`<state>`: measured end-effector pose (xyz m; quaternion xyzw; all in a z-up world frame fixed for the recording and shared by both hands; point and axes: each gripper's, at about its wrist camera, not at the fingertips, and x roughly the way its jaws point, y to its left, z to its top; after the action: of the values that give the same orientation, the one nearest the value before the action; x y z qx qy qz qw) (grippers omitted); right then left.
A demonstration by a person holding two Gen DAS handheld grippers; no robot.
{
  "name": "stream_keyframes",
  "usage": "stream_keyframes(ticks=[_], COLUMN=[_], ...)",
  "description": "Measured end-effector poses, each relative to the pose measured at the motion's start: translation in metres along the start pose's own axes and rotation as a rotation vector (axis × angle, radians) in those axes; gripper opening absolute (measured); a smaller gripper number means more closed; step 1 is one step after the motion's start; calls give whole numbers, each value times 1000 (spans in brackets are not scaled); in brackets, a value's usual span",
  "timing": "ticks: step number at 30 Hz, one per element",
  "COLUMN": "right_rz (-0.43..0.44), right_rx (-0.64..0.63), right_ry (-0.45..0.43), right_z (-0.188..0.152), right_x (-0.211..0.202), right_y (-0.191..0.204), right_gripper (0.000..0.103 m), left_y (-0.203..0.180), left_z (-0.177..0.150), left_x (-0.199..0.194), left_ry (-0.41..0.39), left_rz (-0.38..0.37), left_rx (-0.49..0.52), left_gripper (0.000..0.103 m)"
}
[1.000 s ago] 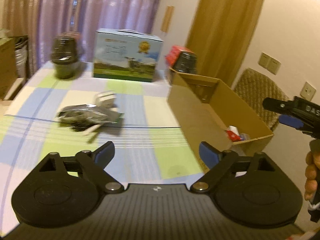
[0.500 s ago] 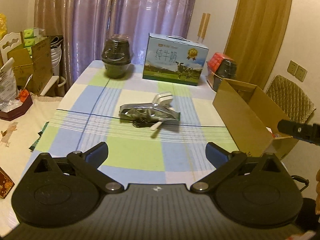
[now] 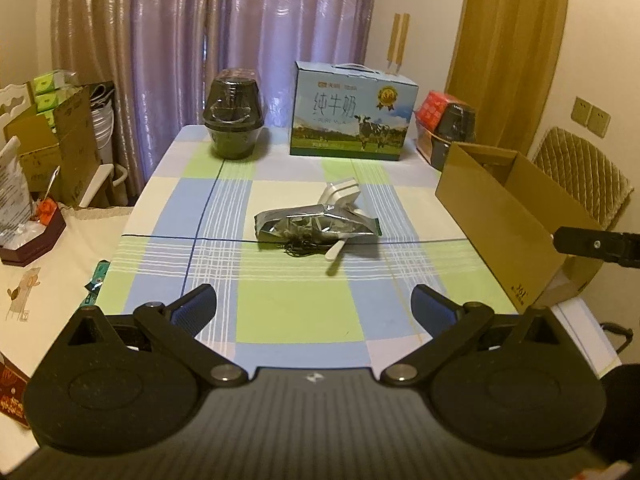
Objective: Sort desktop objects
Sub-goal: 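Withdraw both tools from the box back over the table, then grasp the wooden spoon handle with the right tool and lift it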
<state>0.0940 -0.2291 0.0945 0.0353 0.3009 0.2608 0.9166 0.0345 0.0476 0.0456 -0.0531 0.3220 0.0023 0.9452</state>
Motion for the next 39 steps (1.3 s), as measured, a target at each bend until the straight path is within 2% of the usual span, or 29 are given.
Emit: stream_keyframes(ticks=[7, 13, 26, 29, 33, 39], right_rz=[16, 42, 87, 92, 106, 145], right_rx=[12, 28, 71, 81, 117, 216], right_ry=[45, 81, 154, 179, 213, 278], right_z=[-8, -9, -5, -8, -8, -8], right_x=[21, 51, 140, 164, 195, 241], right_y=[0, 4, 11, 12, 11, 7], right_gripper=[101, 101, 100, 93, 81, 65], left_y=[5, 12, 45, 53, 67, 80], left_z=[4, 6, 16, 18, 23, 28], left_x=[21, 48, 124, 143, 166, 186], left_ry=[36, 61, 82, 88, 87, 91], left_rz=[-16, 17, 56, 68, 70, 83], left_rx=[65, 107, -4, -19, -90, -143], left_gripper=[102, 102, 102, 102, 102, 102])
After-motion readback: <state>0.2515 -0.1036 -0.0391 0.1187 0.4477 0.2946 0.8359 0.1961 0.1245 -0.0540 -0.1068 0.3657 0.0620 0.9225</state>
